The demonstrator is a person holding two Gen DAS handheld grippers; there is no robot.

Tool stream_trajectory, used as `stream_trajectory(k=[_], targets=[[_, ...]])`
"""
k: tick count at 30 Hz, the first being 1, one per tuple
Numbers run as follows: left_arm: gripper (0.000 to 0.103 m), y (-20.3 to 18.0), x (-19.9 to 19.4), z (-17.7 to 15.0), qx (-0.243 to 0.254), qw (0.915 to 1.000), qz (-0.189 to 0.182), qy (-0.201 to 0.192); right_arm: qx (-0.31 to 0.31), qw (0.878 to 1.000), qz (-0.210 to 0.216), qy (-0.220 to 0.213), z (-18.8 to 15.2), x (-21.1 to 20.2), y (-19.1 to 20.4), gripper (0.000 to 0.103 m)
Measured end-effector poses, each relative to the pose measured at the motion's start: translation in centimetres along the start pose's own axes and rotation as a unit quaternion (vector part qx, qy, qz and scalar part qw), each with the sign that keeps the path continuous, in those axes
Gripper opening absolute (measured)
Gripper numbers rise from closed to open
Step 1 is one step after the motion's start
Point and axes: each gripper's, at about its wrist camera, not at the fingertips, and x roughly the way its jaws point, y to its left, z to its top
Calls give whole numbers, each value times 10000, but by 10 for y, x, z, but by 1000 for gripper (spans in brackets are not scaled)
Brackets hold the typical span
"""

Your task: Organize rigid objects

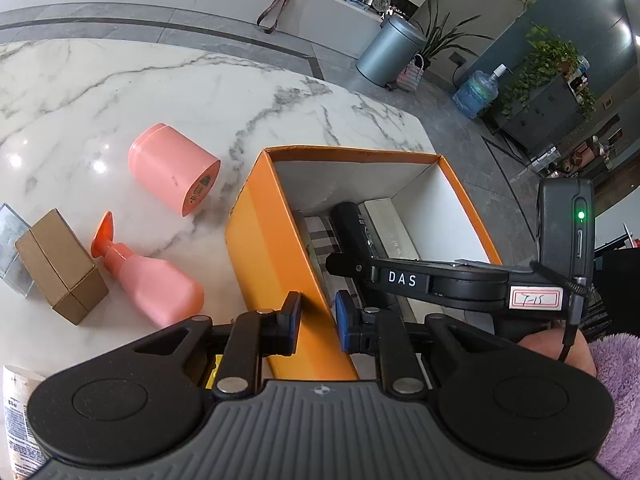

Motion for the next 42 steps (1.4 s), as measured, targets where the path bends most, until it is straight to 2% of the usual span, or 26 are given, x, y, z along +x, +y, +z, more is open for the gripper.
stream_trajectory(k=[3, 8, 11, 16, 19, 22, 25, 26, 28, 32, 34, 40, 42], targets=[[21, 2, -1, 0, -32, 10000, -19, 7, 133, 9999, 54, -9, -3, 4, -3, 8], [21, 3, 0, 0, -1, 10000, 3, 0, 313, 9995, 91, -7, -3, 14, -4, 1], [21, 3, -1, -1, -16, 10000, 6, 15, 309, 9995, -16, 96, -3, 19, -7, 1], [21, -4, -1, 0, 136, 9998, 120, 52, 458, 9989, -2, 82, -8, 6, -14, 6], [23, -7, 2, 2, 272, 9994, 210, 57, 233, 9990, -163, 355, -18, -4, -10, 6], [23, -8, 4, 3, 296, 9993, 239, 51, -90, 9976, -104, 677, -32, 2, -3, 6], [23, -9, 6, 4, 382, 9990, 211, 19, 60, 9959, 12, 898, -36, 15, -3, 6], [23, -9, 6, 5, 404, 9990, 195, 21, 203, 9964, 117, 821, -35, 16, -5, 6], [23, -10, 8, 7, 449, 9988, 195, 22, 123, 9973, -120, 710, -33, 19, -4, 1], [23, -13, 9, 8, 500, 9984, 247, 41, 552, 9963, -88, 656, -33, 18, -14, 0], [22, -13, 6, 7, 523, 9984, 234, 37, 566, 9962, -142, 651, -33, 16, -14, 7], [22, -4, -40, 1, 620, 9975, 210, -272, 450, 9982, -156, 376, -36, -21, 4, 12], [22, 5, -61, -3, 599, 9971, 278, -390, 381, 9990, -227, 77, -39, -42, 15, 26]])
